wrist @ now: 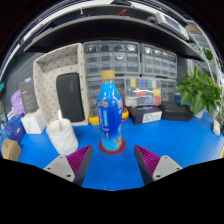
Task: Pour water
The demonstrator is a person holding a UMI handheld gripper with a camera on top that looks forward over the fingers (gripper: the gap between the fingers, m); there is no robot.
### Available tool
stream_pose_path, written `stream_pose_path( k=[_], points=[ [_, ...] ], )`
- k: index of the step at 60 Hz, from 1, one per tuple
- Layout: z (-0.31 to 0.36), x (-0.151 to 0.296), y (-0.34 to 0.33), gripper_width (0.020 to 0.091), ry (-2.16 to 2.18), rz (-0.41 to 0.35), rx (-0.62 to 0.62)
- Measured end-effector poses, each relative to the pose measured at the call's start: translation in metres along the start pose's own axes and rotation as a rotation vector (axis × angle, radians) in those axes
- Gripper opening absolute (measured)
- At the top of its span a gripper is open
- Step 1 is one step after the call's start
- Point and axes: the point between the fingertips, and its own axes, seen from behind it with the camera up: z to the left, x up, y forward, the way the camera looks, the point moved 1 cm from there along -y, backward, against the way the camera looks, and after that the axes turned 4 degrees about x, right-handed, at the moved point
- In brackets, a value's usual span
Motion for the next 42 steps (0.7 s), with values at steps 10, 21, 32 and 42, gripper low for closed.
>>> stream_pose_path(
  k=[10,21,32,42],
  points=[
    [0.014,-0.006,-0.092,0.0850,0.002,0.024,-0.016],
    [0.050,0.030,-0.174,0.0850,-0.032,-0.040,0.021],
    [0.093,0.059,-0.232,0.0855,-0.080,-0.088,0.098],
    [0.109,0.064,-0.258,0.0853,-0.096,-0.096,0.098]
  ],
)
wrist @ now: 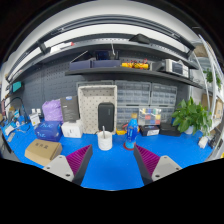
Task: Pour water
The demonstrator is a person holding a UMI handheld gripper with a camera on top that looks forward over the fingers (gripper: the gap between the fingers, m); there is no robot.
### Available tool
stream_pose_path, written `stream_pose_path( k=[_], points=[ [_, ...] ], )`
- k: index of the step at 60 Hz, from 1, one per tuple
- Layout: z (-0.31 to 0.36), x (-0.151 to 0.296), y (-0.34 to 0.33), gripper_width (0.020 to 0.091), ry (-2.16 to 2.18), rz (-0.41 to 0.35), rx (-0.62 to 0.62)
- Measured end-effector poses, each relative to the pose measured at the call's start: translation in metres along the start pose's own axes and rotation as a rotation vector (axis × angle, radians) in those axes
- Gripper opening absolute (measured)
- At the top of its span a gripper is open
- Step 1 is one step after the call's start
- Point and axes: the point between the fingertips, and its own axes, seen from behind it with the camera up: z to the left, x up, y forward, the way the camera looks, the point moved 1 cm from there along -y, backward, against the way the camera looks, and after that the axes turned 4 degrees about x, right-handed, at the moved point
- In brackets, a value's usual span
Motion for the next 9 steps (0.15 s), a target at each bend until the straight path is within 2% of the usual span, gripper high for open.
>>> stream_pose_path(
  k=[9],
  points=[
    [0.012,0.009,-0.009,0.0851,0.032,-0.021,0.025]
  ],
)
